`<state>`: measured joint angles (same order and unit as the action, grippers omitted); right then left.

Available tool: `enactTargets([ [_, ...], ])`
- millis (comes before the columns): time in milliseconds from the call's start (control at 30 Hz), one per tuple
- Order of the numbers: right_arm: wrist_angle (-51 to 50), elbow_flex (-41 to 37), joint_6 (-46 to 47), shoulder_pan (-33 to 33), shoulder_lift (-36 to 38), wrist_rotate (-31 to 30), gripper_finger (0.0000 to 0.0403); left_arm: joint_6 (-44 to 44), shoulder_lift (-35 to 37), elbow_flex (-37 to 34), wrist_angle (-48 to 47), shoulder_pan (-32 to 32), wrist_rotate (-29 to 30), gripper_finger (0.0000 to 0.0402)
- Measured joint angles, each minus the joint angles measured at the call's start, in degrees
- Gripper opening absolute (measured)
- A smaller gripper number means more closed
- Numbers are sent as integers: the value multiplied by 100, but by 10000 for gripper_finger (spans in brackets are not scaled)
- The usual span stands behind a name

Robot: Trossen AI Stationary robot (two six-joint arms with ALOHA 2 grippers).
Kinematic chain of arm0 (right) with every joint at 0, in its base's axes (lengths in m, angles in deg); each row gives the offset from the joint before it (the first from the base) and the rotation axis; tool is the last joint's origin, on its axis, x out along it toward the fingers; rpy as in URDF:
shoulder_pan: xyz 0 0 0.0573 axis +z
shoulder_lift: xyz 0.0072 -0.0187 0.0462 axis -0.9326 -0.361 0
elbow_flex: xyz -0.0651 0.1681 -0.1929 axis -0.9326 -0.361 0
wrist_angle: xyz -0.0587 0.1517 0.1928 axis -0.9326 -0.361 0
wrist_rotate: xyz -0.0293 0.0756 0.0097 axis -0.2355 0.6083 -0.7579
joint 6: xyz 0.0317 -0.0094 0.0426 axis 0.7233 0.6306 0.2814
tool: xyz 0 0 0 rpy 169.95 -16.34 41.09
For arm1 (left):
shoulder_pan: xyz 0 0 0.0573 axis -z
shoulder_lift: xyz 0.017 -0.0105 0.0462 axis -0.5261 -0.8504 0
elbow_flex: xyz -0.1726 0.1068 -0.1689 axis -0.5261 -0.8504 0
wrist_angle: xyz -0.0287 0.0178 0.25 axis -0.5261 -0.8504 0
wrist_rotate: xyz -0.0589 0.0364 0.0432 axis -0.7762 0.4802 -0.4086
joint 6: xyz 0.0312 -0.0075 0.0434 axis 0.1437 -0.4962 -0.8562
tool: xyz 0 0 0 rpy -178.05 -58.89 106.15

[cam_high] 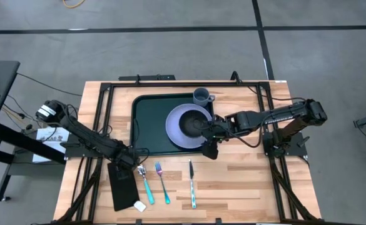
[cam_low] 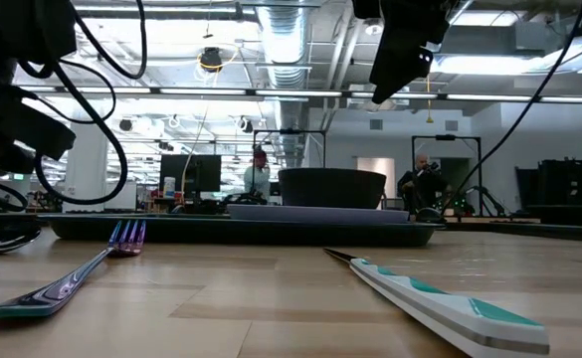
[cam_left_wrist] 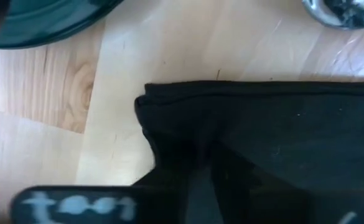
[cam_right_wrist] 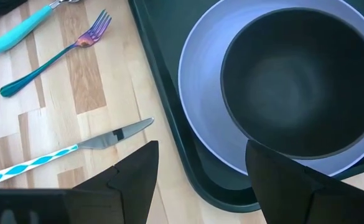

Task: Set up tray
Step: Put the black napkin on the black serving tray to the left of the purple plate

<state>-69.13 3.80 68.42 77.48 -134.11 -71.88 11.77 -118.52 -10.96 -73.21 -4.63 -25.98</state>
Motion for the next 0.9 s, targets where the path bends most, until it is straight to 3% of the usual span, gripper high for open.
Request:
enactTargets([
  [133,-1,0,0,-2,0,-2,230,135,-2,0,50,0,-7,7],
  [433,0,0,0,-2,0,-4,230,669,226,-22,18,0,45,2],
  [600,-7,0,-97,-4,0,-10,230,1177,1081,-39,-435,-6,711,1],
  [900,-2,0,-162,-145,-2,-35,230,1599,2408,238,-1907,-35,1338,0],
])
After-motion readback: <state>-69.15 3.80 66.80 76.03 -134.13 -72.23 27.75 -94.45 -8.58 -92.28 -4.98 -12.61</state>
